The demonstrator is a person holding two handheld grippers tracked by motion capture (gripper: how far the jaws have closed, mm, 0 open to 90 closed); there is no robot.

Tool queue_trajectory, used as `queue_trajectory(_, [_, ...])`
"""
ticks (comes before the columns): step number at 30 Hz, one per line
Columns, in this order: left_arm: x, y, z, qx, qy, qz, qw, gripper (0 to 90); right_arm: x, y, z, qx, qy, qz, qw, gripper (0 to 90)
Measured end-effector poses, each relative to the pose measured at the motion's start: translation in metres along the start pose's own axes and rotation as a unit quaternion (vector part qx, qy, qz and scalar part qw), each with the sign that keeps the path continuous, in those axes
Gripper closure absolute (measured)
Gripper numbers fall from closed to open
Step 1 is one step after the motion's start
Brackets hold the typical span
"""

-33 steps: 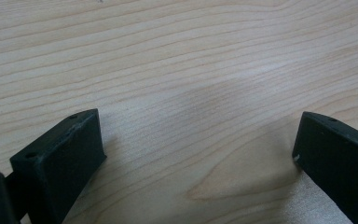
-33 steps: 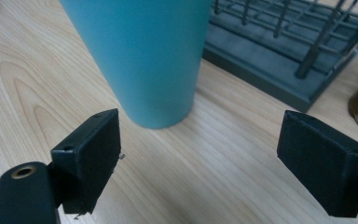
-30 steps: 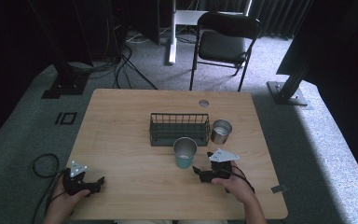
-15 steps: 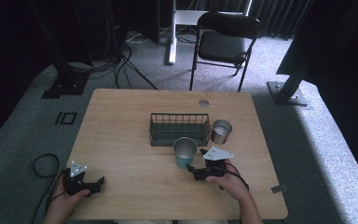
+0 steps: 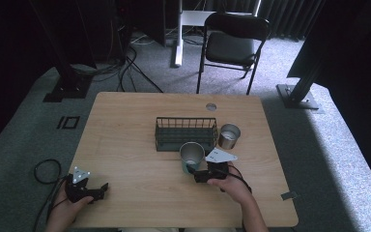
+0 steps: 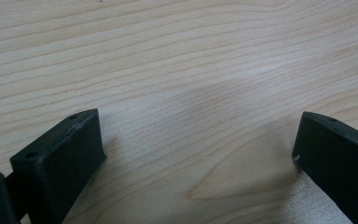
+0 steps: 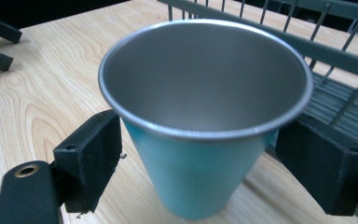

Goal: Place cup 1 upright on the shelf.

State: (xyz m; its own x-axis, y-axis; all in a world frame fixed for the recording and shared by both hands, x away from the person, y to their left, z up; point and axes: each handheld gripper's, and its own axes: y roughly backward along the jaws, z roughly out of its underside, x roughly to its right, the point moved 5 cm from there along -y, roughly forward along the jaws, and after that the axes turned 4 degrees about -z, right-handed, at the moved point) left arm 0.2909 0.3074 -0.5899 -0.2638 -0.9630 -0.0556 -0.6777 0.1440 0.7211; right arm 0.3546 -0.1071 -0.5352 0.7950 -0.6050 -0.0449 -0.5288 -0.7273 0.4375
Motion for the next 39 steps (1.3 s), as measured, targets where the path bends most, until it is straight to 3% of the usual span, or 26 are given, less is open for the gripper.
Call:
queue_trajectory(21, [0.0,0.0,0.0,0.0,0.0,0.0,1.0,2.3,-0.007,-0.018,-0.01,0.024,-0.019,-0.009,0.9995,11.6])
queue_trajectory(39, [0.0,0.0,0.0,0.0,0.0,0.0,1.0,2.4,-0.019,-0.033,-0.018,0.029,0.002,-0.025,0.9993,12.4])
